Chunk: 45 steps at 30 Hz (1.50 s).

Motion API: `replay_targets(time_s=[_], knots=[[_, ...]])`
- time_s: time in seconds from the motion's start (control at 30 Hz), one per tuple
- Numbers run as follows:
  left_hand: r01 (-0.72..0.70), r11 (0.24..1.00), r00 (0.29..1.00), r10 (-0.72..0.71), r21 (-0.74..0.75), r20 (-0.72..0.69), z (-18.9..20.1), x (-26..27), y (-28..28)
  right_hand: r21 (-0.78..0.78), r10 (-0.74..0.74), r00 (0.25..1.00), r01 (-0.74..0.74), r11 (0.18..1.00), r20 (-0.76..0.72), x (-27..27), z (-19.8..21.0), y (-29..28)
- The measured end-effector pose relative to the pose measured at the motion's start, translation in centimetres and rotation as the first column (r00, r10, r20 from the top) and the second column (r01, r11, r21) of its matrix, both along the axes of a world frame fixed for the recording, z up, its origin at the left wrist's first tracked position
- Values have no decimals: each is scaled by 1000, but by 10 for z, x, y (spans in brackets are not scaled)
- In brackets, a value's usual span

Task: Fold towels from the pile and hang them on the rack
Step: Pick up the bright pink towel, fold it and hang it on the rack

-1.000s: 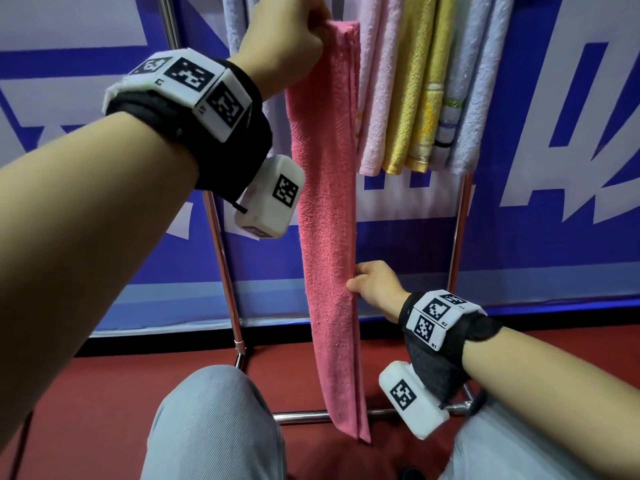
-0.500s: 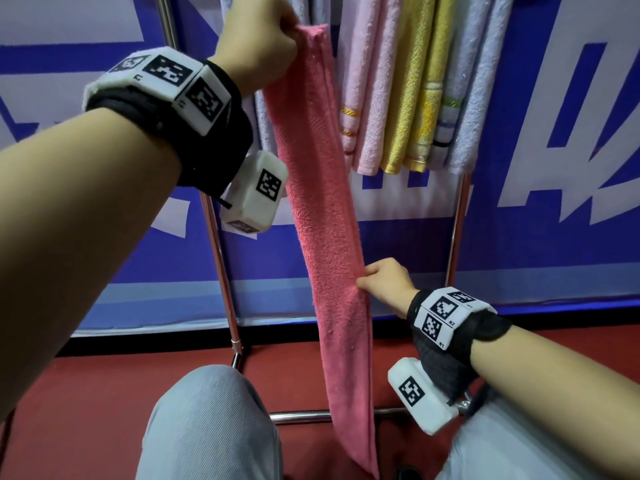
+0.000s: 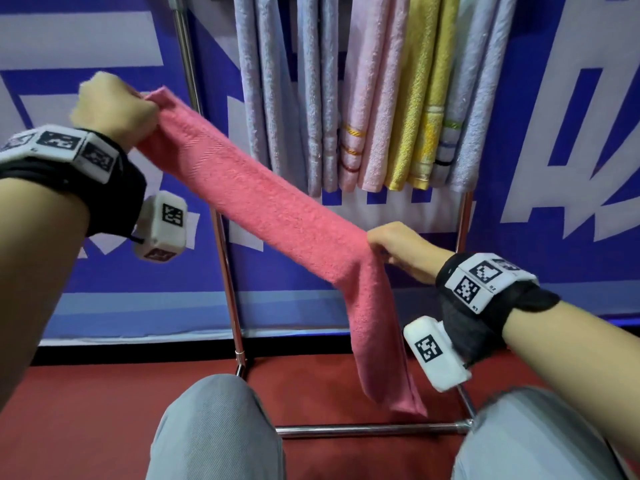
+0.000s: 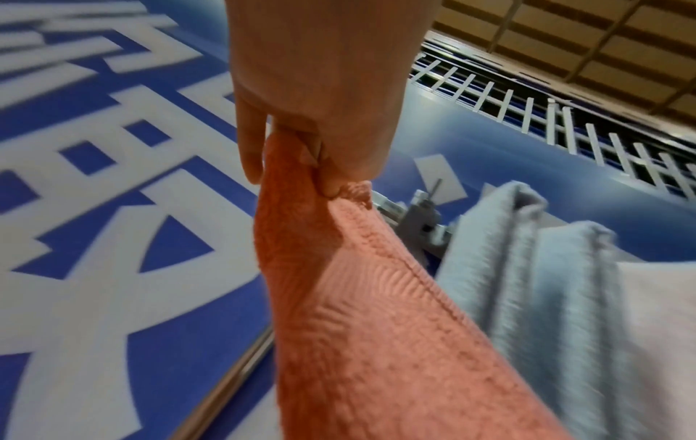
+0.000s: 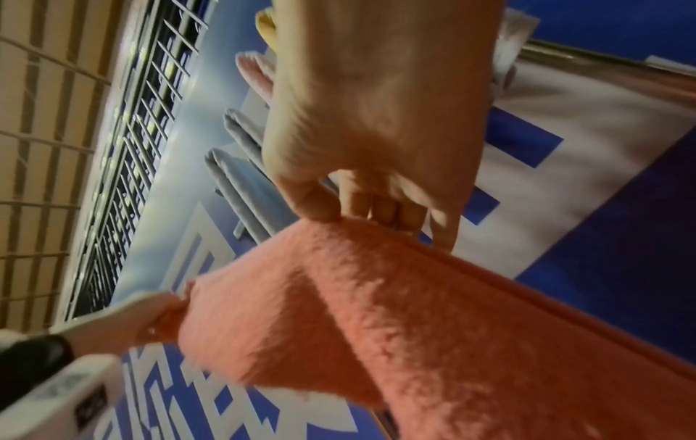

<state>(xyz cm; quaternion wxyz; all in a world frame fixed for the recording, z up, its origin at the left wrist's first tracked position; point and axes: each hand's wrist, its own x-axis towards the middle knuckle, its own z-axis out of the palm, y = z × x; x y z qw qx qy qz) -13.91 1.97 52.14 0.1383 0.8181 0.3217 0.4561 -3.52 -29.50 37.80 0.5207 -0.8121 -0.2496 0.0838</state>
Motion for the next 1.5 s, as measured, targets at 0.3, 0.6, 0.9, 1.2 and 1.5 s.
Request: replay_targets(time_s=[0.3, 0.6, 0.9, 1.2, 1.5], knots=[[12, 985, 922, -77, -172, -380, -22, -16, 11, 156, 187, 982, -184, 970, -4, -20, 75, 33], [573, 523, 365, -852, -631, -374, -37, -2, -116, 33, 158, 986, -160, 987, 55, -51, 100, 62], [681, 529, 354, -843, -506, -405, -26, -9, -163, 9, 120, 982, -122, 992, 143, -61, 134, 19], [767, 405, 431, -900, -498, -67, -14, -18, -167, -32, 143, 982, -140, 990, 120, -56, 155, 5], [821, 298, 513, -760, -487, 398, 11, -21, -134, 98, 486, 872, -479, 872, -56, -52, 172, 21]])
